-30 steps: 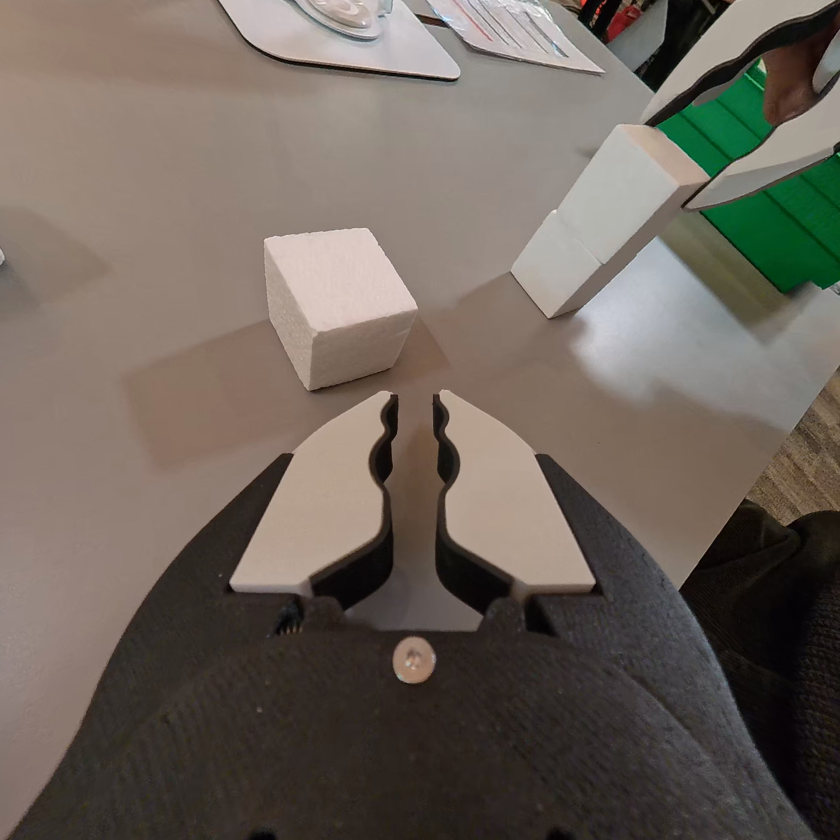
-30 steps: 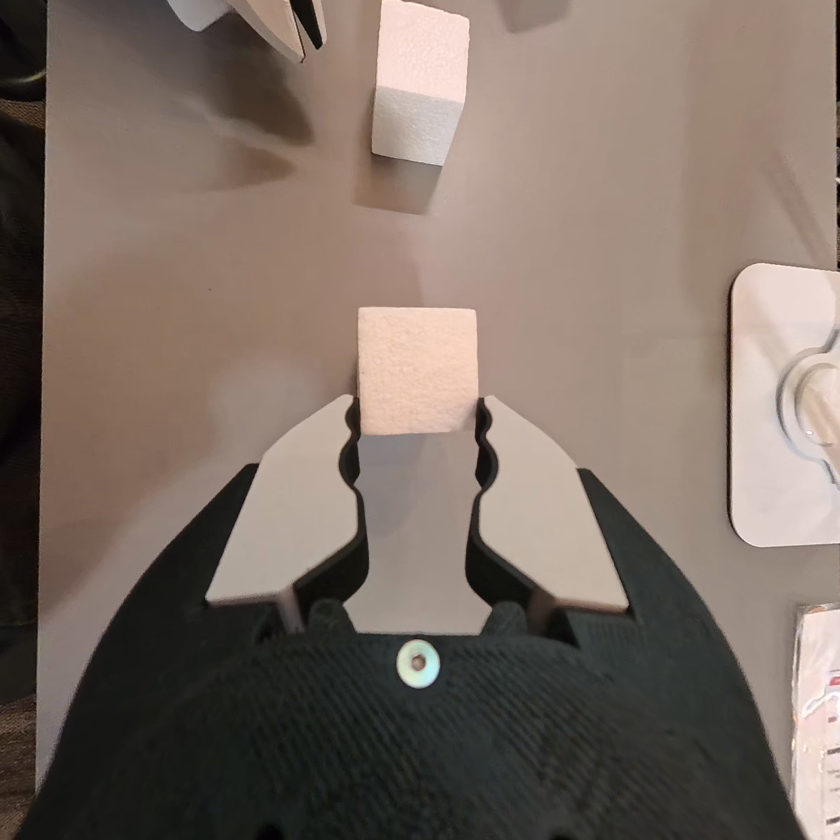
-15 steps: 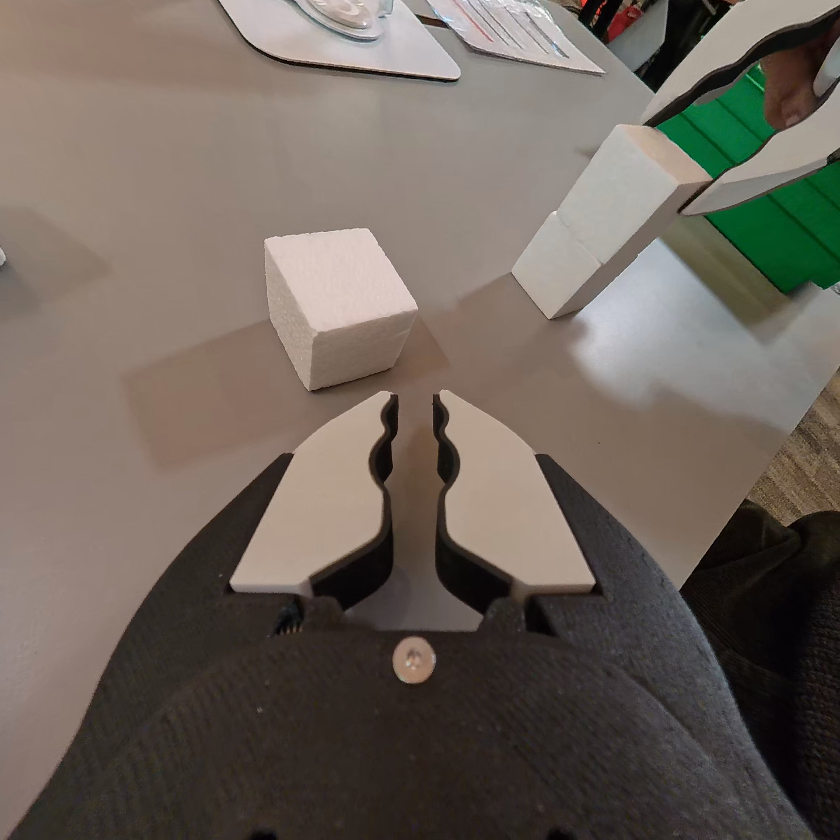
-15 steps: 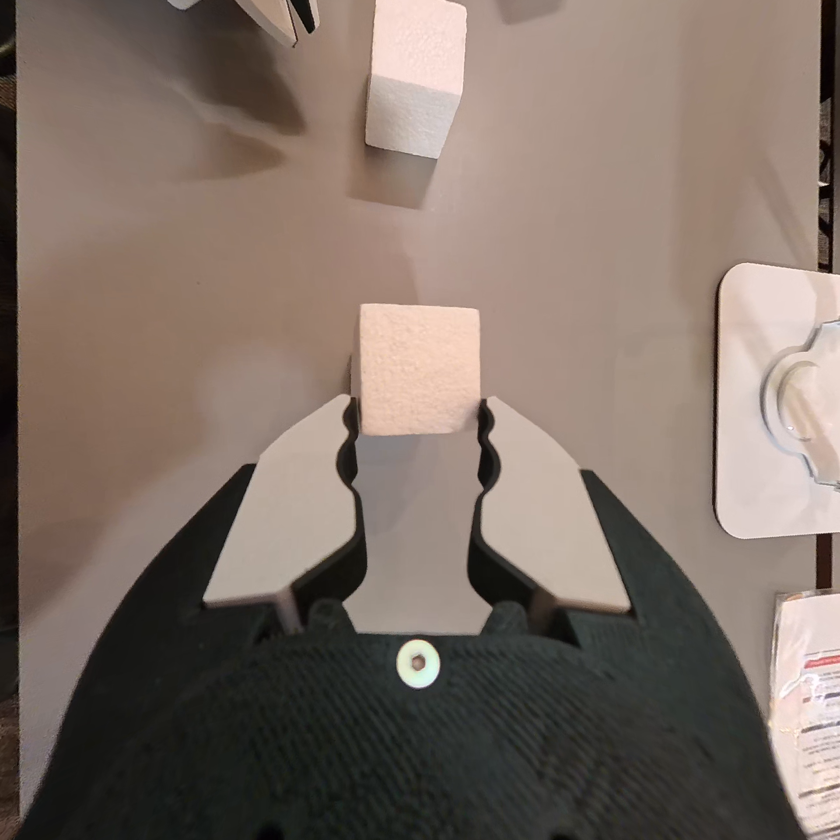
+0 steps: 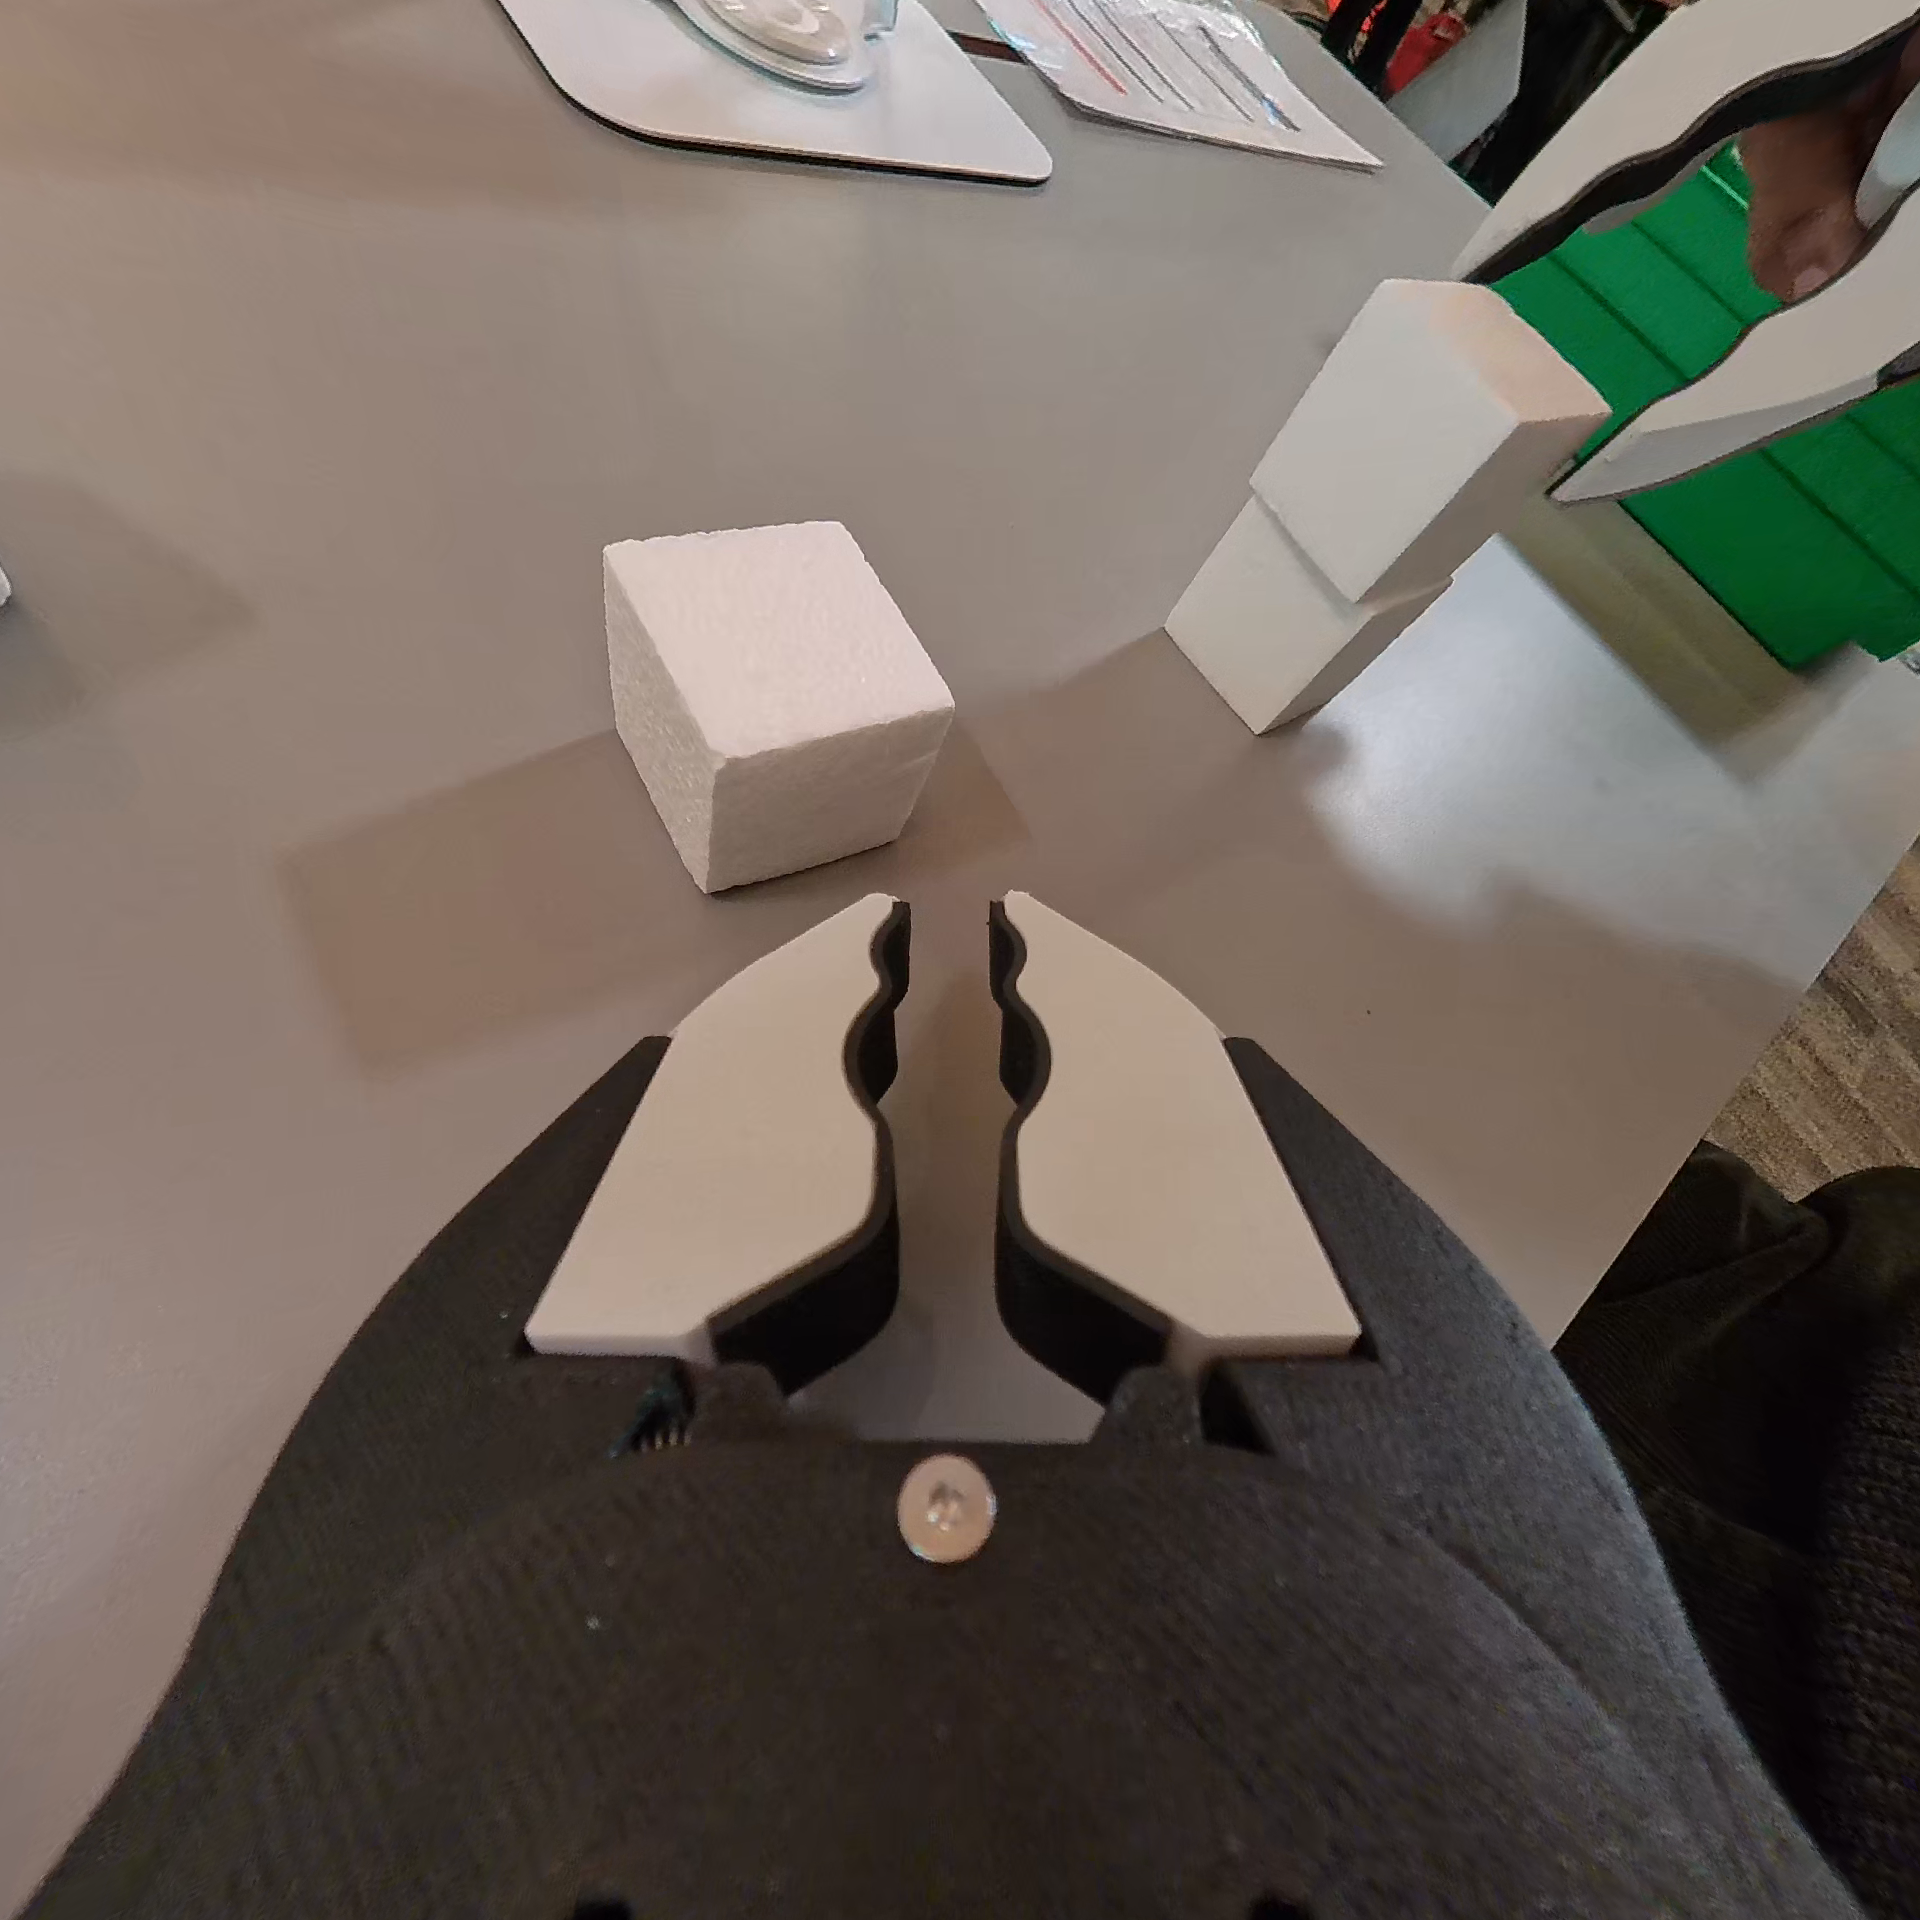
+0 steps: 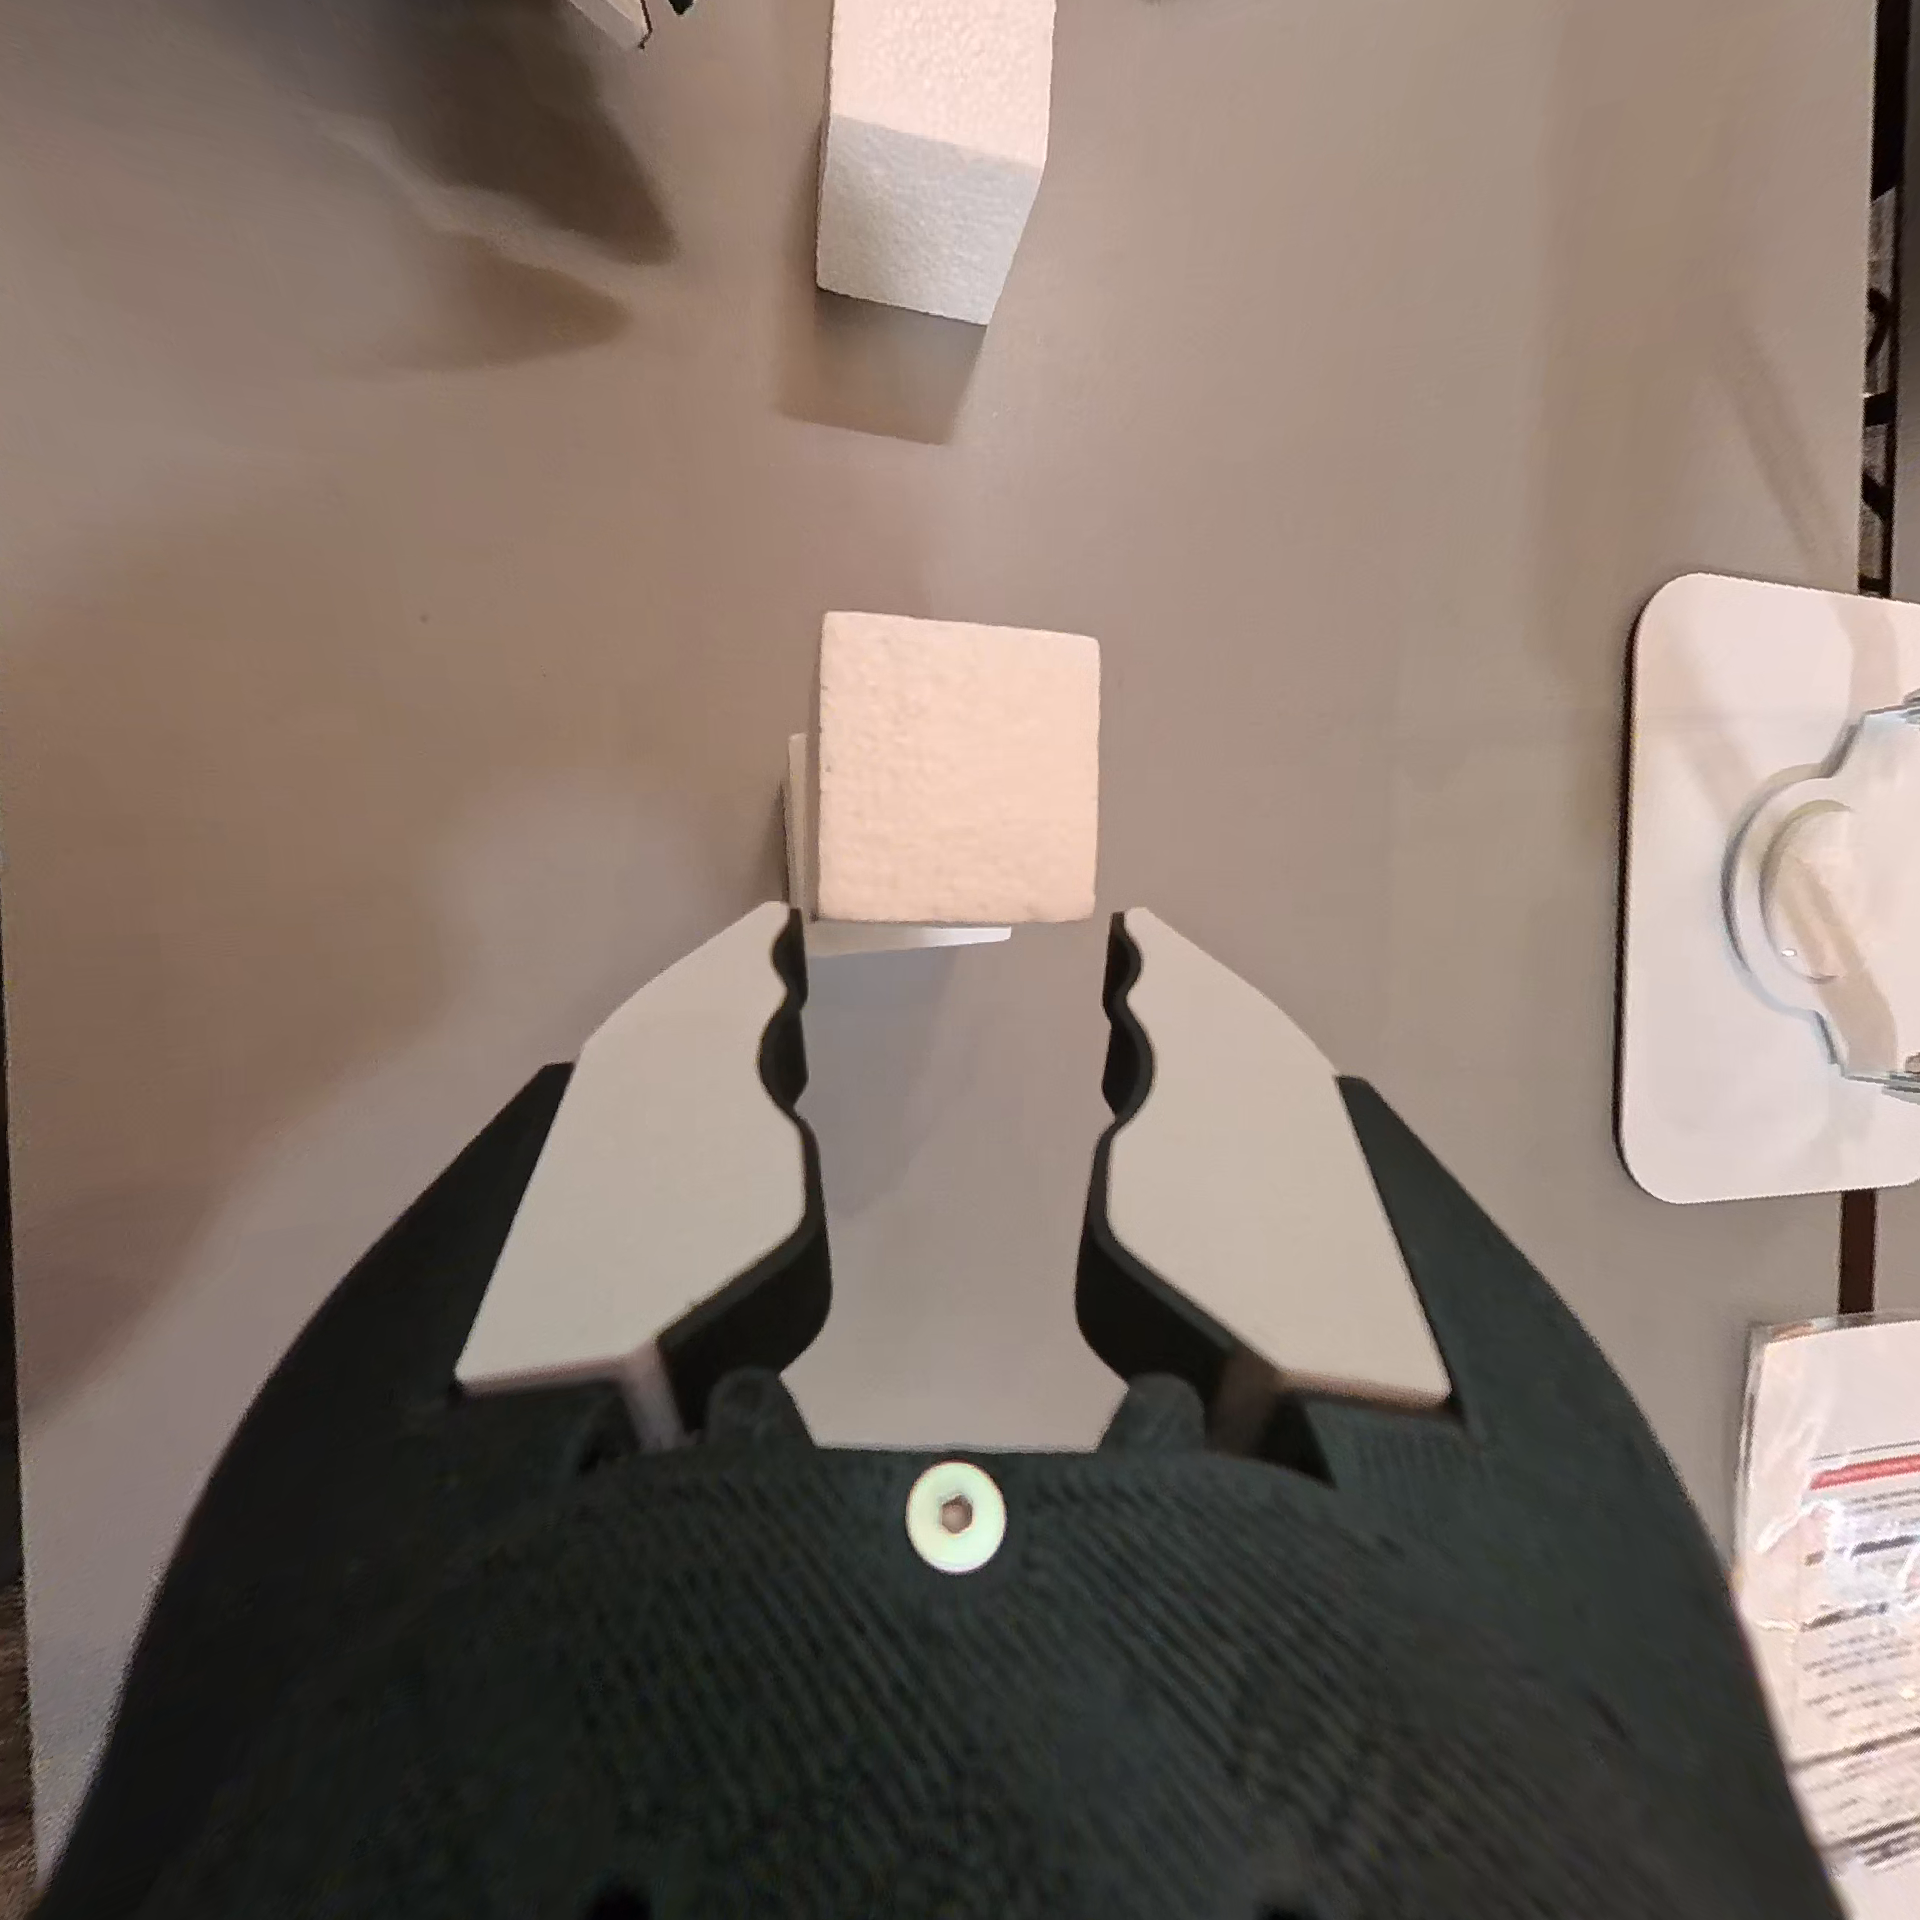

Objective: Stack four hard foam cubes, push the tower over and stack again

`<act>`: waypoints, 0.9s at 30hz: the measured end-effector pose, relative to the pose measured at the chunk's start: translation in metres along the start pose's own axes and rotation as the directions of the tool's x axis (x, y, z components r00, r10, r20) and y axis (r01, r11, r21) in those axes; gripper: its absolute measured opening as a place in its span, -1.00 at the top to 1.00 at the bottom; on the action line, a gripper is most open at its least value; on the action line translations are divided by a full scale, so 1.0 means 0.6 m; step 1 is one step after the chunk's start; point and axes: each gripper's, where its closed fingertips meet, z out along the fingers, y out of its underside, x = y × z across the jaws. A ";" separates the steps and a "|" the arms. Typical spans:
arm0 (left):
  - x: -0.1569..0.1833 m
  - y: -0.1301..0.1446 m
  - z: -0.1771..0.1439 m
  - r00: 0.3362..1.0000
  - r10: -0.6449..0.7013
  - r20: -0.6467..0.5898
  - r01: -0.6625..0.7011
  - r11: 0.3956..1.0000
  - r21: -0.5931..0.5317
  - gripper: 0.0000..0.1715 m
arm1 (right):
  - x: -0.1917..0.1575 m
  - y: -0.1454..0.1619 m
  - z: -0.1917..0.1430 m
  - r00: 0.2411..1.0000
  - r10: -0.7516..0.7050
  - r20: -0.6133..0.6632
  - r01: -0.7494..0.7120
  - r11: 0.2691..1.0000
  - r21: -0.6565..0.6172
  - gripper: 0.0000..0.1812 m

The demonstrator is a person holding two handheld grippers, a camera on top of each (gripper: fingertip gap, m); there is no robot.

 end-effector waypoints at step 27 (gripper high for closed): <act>0.000 0.001 0.000 1.000 0.000 0.000 0.000 1.000 -0.002 0.82 | 0.007 -0.013 -0.023 1.000 -0.011 0.002 0.011 0.991 0.137 0.44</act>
